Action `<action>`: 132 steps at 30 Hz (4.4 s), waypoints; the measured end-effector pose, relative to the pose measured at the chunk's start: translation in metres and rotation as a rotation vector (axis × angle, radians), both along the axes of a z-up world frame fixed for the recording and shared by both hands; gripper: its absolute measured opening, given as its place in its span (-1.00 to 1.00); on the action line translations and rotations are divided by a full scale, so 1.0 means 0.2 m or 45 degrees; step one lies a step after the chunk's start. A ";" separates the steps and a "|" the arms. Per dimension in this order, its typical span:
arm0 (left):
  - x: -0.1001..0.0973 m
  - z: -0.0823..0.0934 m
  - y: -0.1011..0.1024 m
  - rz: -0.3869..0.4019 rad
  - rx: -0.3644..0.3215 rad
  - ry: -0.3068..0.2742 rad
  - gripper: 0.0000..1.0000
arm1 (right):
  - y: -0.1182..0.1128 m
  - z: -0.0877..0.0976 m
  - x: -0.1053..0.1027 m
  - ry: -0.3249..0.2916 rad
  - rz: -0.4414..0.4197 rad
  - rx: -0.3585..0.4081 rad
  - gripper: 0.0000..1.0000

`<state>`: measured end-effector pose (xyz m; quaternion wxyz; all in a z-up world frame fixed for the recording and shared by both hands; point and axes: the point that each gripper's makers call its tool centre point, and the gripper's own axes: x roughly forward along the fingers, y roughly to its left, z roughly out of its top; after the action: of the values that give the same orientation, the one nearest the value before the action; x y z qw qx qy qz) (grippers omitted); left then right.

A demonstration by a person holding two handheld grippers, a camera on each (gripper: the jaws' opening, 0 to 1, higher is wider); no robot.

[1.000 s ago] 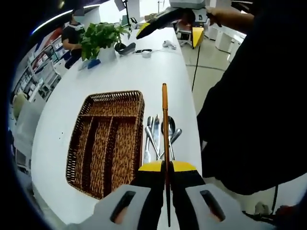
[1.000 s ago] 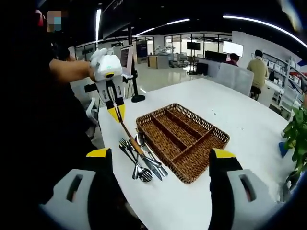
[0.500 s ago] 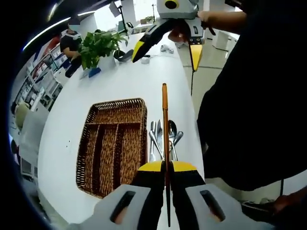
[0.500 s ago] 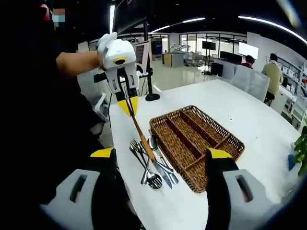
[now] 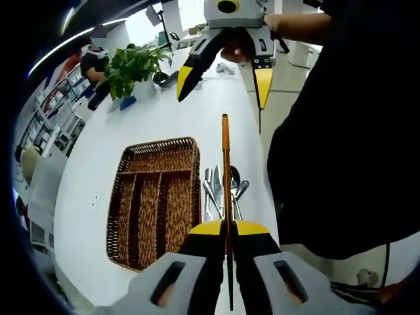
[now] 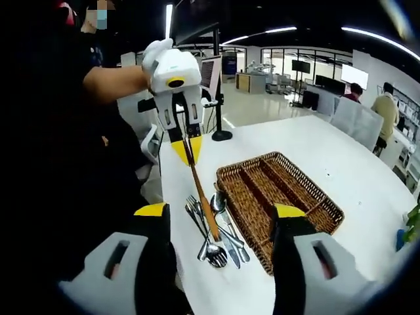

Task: Arrange the knives, forks, and spoons in their matching storage slots by inserting each utensil handle-first until every utensil is classified and aligned in the correct compartment

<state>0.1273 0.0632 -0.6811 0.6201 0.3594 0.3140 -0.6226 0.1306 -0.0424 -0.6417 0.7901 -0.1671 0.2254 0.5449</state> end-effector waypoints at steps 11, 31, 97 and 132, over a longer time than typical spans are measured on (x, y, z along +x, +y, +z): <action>-0.02 0.02 -0.04 -0.026 -0.017 0.006 -0.95 | 0.10 -0.01 -0.07 0.014 0.139 -0.006 -0.26; -0.03 0.07 -0.06 -0.063 -0.047 0.020 -0.95 | 0.11 -0.13 -0.09 0.000 0.256 -0.122 -0.72; 0.47 0.40 0.39 0.759 -0.537 -0.347 0.99 | -0.05 0.00 0.16 0.056 -0.339 -0.144 -0.93; 0.50 0.34 0.58 0.887 -0.670 -0.317 0.99 | -0.49 0.07 0.40 0.010 -1.309 0.001 -0.93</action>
<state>0.2266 0.1794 -0.6135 0.8959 0.1346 0.1703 -0.3875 0.2101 -0.1402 -0.6274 0.9551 -0.0323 0.2814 0.0867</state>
